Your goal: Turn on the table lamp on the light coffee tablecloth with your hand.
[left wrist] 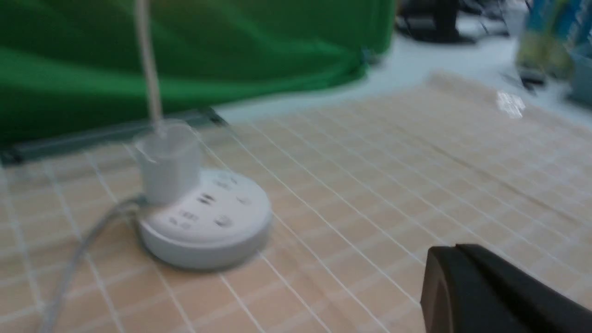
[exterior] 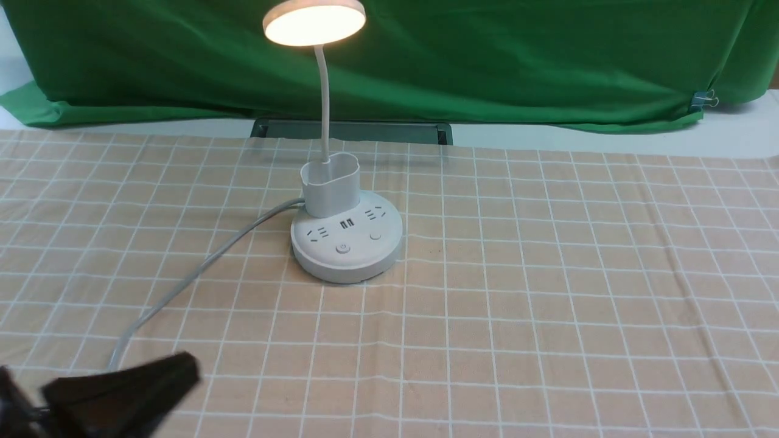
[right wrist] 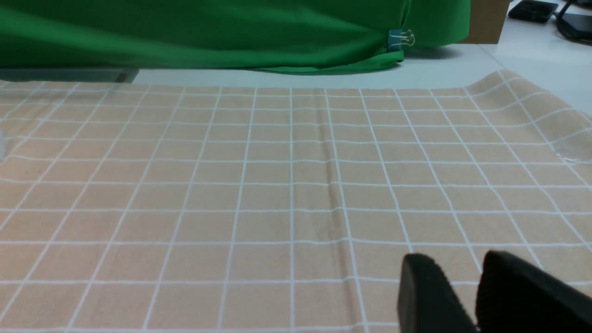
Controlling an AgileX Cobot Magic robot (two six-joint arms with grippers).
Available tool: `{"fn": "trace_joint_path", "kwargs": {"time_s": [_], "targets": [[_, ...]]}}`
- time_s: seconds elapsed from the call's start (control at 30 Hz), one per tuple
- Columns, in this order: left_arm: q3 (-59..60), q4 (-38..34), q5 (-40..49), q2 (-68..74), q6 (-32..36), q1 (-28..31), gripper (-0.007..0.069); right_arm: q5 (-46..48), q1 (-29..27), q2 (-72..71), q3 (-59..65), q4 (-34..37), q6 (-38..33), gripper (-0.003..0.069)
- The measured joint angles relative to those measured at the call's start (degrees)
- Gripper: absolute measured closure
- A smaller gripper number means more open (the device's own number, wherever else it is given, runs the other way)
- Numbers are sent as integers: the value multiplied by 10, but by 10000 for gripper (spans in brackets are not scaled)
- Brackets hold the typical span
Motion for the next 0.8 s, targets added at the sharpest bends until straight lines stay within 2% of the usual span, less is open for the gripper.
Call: {"fn": "trace_joint_path", "kwargs": {"time_s": [0.2,0.27,0.37,0.4,0.43,0.63,0.8], "targets": [[71,43,-50,-128,-66,149,624,0,0,0,0,0,0,421],[86,51,-58,-147,-74,183,624,0,0,0,0,0,0,421],[102,69,-57,-189,-78,271,624,0,0,0,0,0,0,421],[102,70,-56,-189,-79,271,624,0,0,0,0,0,0,421],[102,71,-35,-191,-87,303,624,1,0,0,0,0,0,421],[103,73,101,-192,-134,325,624,0,0,0,0,0,0,421],[103,73,121,-192,-135,324,624,0,0,0,0,0,0,421]]}}
